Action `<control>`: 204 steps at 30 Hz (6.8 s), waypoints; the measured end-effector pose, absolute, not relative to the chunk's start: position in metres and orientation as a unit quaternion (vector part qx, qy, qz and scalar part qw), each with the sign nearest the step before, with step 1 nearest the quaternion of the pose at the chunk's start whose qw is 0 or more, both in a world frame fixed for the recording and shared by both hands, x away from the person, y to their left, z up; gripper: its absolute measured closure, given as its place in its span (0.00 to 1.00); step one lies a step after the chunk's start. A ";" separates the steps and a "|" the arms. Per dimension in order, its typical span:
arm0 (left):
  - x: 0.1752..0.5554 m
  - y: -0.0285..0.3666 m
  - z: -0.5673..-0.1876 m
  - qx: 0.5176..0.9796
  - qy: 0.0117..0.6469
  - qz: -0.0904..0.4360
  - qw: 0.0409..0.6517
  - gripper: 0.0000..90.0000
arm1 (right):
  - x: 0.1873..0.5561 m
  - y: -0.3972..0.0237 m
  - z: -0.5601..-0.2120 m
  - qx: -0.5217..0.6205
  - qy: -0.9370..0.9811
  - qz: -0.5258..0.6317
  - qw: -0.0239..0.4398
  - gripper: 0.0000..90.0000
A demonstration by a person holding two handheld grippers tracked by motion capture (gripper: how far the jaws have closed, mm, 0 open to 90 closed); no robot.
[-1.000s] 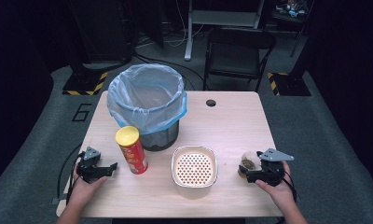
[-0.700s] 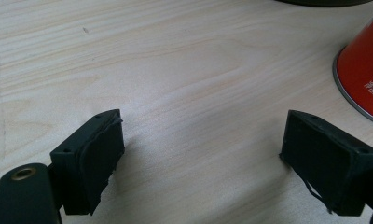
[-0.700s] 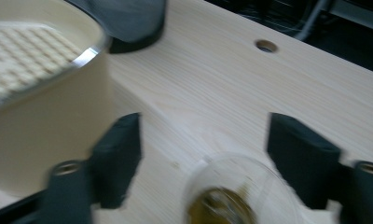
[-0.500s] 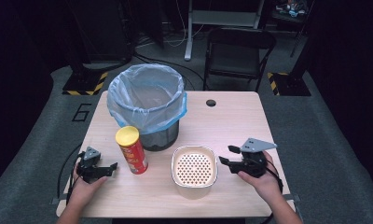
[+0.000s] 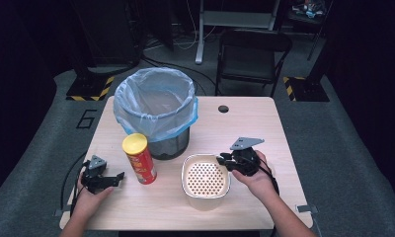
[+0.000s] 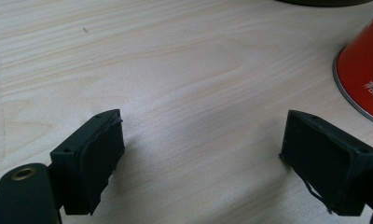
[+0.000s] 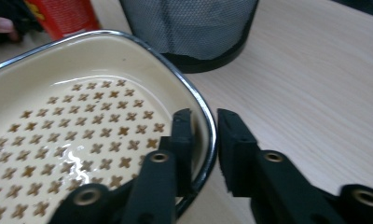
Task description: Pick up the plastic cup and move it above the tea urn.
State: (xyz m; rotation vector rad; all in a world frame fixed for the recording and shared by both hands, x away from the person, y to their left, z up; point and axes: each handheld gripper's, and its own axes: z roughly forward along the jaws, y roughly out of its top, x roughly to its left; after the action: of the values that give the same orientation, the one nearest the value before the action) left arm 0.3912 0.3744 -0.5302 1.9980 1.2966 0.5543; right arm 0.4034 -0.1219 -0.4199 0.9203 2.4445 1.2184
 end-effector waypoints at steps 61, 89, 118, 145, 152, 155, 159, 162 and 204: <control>0.391 0.374 -0.531 0.765 0.500 0.217 0.344 0.14 | 0.363 -0.219 -0.483 0.492 0.752 0.363 0.249 0.31; 0.391 0.374 -0.531 0.765 0.500 0.217 0.344 0.14 | 0.385 -0.228 -0.448 0.324 0.827 0.396 0.232 0.37; 0.392 0.374 -0.530 0.767 0.499 0.215 0.341 0.14 | 0.446 -0.183 -0.403 0.210 0.818 0.504 0.182 0.34; 0.392 0.374 -0.531 0.764 0.499 0.220 0.345 0.14 | 0.434 -0.150 -0.402 0.049 0.836 0.458 0.298 0.37; 0.392 0.374 -0.531 0.766 0.499 0.218 0.343 0.14 | 0.429 -0.145 -0.402 0.030 0.836 0.447 0.317 0.37; 0.392 0.374 -0.530 0.767 0.499 0.216 0.341 0.14 | 0.428 -0.145 -0.402 0.022 0.833 0.444 0.329 0.37; 0.392 0.374 -0.530 0.767 0.498 0.216 0.341 0.14 | 0.425 -0.144 -0.402 0.008 0.830 0.437 0.346 0.37; 0.392 0.374 -0.530 0.767 0.498 0.217 0.341 0.14 | 0.422 -0.143 -0.402 -0.003 0.829 0.432 0.356 0.38; 0.392 0.374 -0.530 0.767 0.498 0.216 0.341 0.14 | 0.367 -0.104 -0.415 -0.300 0.748 0.146 0.573 0.38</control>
State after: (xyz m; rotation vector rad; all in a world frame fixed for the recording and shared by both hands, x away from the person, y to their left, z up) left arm 0.3917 0.3741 -0.5302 1.9958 1.2965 0.5616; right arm 0.3670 -0.1044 -0.4152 -0.7028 1.7538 0.3417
